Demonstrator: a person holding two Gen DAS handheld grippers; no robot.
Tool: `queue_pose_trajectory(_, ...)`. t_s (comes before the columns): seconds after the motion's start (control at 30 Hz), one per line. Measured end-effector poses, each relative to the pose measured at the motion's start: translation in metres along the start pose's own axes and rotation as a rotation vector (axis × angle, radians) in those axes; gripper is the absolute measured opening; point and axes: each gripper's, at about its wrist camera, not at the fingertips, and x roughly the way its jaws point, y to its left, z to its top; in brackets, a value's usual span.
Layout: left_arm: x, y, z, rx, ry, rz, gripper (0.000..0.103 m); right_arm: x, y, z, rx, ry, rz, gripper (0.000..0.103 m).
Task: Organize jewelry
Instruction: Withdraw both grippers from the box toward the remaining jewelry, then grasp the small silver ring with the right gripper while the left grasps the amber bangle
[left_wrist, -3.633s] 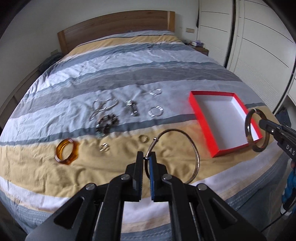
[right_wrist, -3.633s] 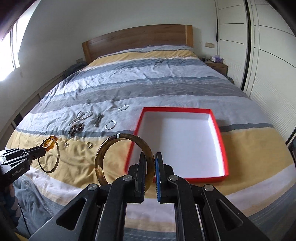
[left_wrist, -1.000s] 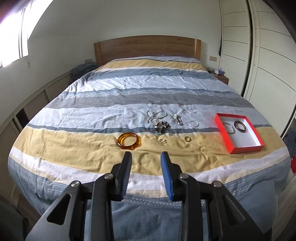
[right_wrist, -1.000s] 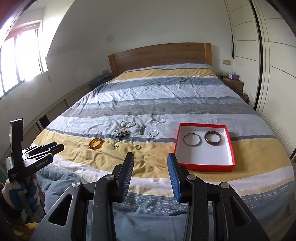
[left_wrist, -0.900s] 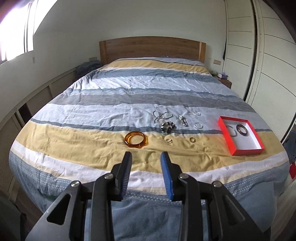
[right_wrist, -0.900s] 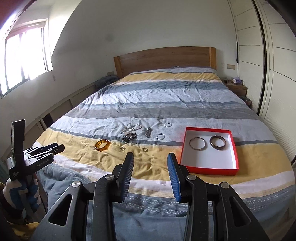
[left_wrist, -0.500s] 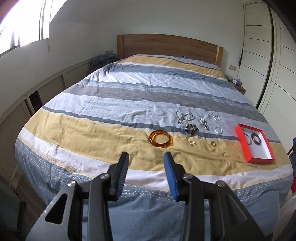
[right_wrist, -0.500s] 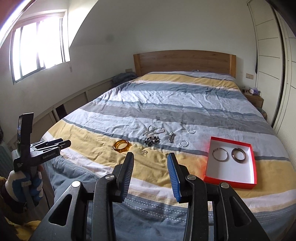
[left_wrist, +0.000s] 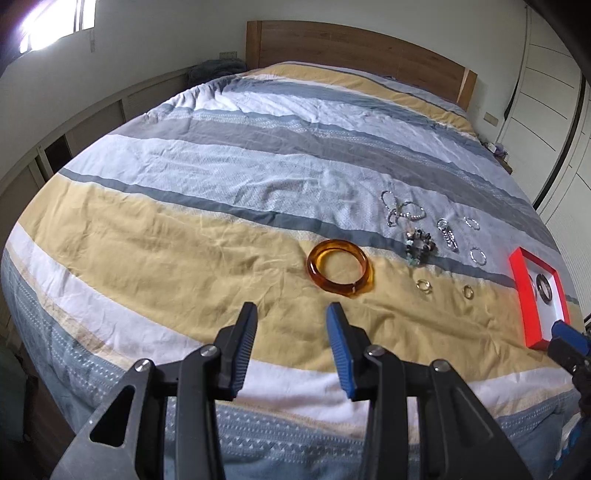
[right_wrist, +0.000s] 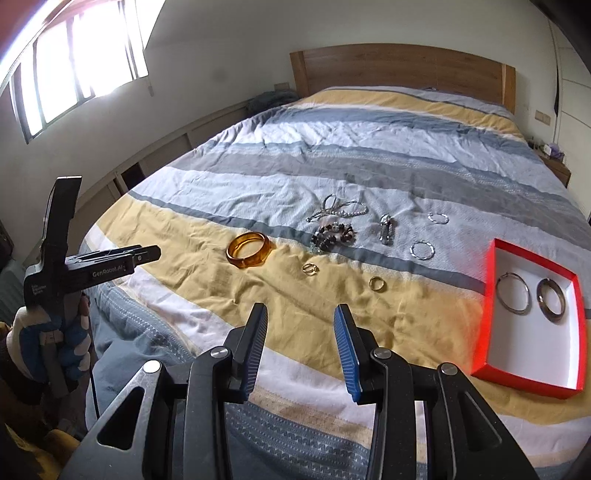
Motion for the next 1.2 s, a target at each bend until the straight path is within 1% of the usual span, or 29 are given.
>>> queue_pose_trajectory(0.07, 0.018, -0.002, 0.009, -0.012, 0.018, -0.014, 0.037, 0.020, -0.004, 0.007, -0.005, 0.021, 0.016, 0.037)
queue_pose_trajectory(0.27, 0.071, -0.010, 0.029, 0.001, 0.052, -0.009, 0.036, 0.088, -0.007, 0.029, -0.019, 0.071, 0.054, 0.034)
queue_pose_trajectory(0.33, 0.084, -0.010, 0.034, -0.002, 0.061, -0.013, 0.036, 0.110, -0.006, 0.033, -0.013, 0.088, 0.068, 0.033)
queue_pose_trajectory(0.47, 0.103, -0.011, 0.038, 0.012, 0.072, -0.022, 0.036, 0.142, -0.007, 0.038, -0.002, 0.111, 0.071, 0.033)
queue_pose_trajectory(0.63, 0.121, -0.011, 0.036, 0.023, 0.092, -0.025, 0.036, 0.165, -0.009, 0.038, 0.002, 0.131, 0.054, 0.033)
queue_pose_trajectory(0.8, 0.134, -0.009, 0.032, 0.015, 0.112, -0.034, 0.036, 0.179, -0.012, 0.037, 0.000, 0.144, 0.036, 0.033)
queue_pose_trajectory(0.93, 0.142, -0.011, 0.028, 0.029, 0.124, -0.042, 0.036, 0.190, -0.013, 0.034, -0.008, 0.158, 0.034, 0.033)
queue_pose_trajectory(1.0, 0.147, -0.014, 0.025, 0.046, 0.136, -0.038, 0.031, 0.194, -0.013, 0.033, -0.004, 0.162, 0.035, 0.032)
queue_pose_trajectory(1.07, 0.151, -0.018, 0.024, 0.061, 0.139, -0.031, 0.028, 0.197, -0.013, 0.031, -0.004, 0.164, 0.035, 0.029)
queue_pose_trajectory(1.2, 0.153, -0.021, 0.021, 0.079, 0.136, -0.039, 0.017, 0.202, -0.013, 0.029, -0.009, 0.167, 0.031, 0.025)
